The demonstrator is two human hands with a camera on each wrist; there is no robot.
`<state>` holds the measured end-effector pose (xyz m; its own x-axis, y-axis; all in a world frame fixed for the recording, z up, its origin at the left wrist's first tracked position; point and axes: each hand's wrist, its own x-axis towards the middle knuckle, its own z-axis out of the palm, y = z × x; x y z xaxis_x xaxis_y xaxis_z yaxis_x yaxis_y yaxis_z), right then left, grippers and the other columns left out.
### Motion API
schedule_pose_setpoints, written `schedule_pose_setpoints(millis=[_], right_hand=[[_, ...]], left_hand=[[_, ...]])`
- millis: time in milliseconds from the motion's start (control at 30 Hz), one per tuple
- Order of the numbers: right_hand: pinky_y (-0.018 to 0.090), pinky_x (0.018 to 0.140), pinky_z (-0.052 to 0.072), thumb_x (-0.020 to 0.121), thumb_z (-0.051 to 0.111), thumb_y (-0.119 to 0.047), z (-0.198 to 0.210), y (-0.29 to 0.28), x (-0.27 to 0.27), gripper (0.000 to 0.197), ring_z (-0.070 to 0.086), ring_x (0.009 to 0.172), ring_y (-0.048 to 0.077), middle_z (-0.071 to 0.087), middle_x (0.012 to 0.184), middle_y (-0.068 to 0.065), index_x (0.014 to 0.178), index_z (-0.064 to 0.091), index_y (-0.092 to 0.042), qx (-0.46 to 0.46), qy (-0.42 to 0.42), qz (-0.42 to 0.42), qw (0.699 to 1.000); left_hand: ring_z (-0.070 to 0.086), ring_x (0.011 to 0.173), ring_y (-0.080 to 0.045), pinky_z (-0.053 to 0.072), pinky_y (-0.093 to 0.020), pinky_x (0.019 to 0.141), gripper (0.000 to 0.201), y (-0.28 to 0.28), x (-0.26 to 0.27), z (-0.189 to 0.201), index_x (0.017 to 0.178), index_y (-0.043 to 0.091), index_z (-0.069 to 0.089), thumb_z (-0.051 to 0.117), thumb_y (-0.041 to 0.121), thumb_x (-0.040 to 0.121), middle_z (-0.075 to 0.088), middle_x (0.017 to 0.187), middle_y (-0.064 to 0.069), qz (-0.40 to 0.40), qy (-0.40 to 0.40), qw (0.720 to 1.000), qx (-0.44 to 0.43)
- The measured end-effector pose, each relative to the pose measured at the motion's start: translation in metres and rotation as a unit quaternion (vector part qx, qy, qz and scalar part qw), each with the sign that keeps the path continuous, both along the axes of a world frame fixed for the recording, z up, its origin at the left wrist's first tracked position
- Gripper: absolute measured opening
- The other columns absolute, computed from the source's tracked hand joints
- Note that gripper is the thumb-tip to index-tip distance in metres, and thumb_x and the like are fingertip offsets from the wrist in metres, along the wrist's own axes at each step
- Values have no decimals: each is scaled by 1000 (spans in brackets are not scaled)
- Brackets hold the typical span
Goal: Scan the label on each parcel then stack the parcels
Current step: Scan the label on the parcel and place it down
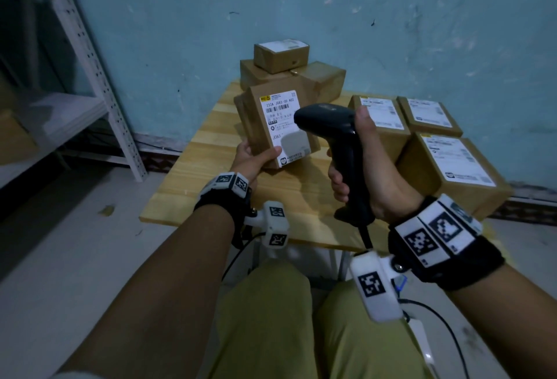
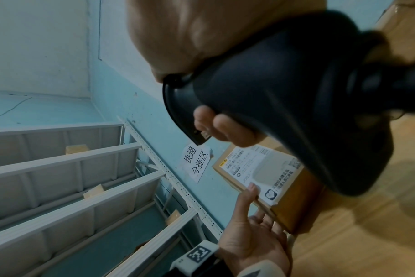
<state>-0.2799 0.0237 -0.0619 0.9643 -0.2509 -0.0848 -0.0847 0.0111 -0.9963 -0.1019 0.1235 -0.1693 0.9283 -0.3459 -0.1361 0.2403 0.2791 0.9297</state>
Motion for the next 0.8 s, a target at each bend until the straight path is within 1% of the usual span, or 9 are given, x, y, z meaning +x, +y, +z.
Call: schedule_pose_setpoints(millis=[67, 133, 233, 267, 400, 533, 667, 733, 800], right_hand=[[22, 41, 31, 86, 20, -69, 1, 2, 0, 54, 36, 37, 14, 41, 47, 2, 87, 49, -24, 1, 4, -1, 1000], [21, 41, 31, 85, 21, -70, 1, 2, -1, 54, 37, 37, 14, 42, 48, 2, 87, 50, -24, 1, 3, 1, 1000], [22, 41, 32, 84, 22, -70, 1, 2, -1, 52, 38, 37, 13, 43, 48, 1, 89, 48, -26, -3, 0, 3, 1000], [21, 41, 32, 85, 22, -70, 1, 2, -1, 52, 38, 37, 13, 43, 48, 1, 89, 48, -26, 0, 0, 4, 1000], [21, 42, 30, 85, 21, -71, 3, 3, -1, 54, 36, 37, 14, 41, 47, 2, 86, 49, -25, 9, 7, 1, 1000], [22, 42, 29, 85, 20, -71, 4, 6, 0, 56, 35, 37, 15, 40, 46, 2, 81, 51, -25, 11, 7, -3, 1000], [22, 41, 29, 86, 19, -70, 4, 5, 0, 55, 35, 38, 15, 40, 48, 3, 81, 51, -25, 10, 2, -2, 1000], [22, 41, 30, 85, 20, -71, 3, 3, 1, 57, 35, 39, 16, 41, 49, 4, 81, 51, -23, 12, 3, -1, 1000], [23, 43, 31, 78, 26, -74, 3, 1, 2, 60, 37, 40, 16, 42, 51, 5, 80, 52, -20, 15, 8, 5, 1000]], left_hand=[[56, 116, -33, 53, -45, 82, 71, 0, 1, -1, 140, 5, 33, 67, -1, 79, 54, 133, -16, -3, 4, 1000, -2], [55, 118, -34, 49, -50, 93, 74, 0, -1, 1, 139, 5, 35, 72, 4, 75, 54, 133, -16, -3, 5, 1000, -4], [58, 114, -32, 48, -51, 97, 95, 1, -3, 2, 133, 4, 42, 84, 24, 50, 59, 127, -16, -11, -9, 1000, 1], [58, 114, -33, 49, -50, 96, 95, 1, -3, 2, 133, 3, 42, 84, 24, 50, 59, 127, -17, -13, -10, 1000, 2], [55, 117, -38, 52, -46, 82, 63, 1, -3, 4, 135, 1, 40, 68, 0, 79, 55, 132, -19, -13, -12, 1000, 7], [58, 112, -34, 53, -44, 82, 60, 0, 1, 0, 135, -1, 40, 66, -1, 81, 55, 131, -19, -9, -16, 1000, 5], [59, 108, -36, 53, -36, 64, 61, -1, 5, -4, 136, 2, 40, 67, 2, 81, 56, 130, -18, -17, -25, 999, 10], [58, 112, -36, 54, -37, 66, 62, -1, 5, -4, 137, 3, 39, 67, 4, 81, 56, 131, -17, -14, -24, 1000, 12], [57, 115, -34, 54, -44, 80, 62, -2, 4, 0, 138, 5, 38, 66, 6, 83, 55, 133, -15, -11, -11, 1000, 4]])
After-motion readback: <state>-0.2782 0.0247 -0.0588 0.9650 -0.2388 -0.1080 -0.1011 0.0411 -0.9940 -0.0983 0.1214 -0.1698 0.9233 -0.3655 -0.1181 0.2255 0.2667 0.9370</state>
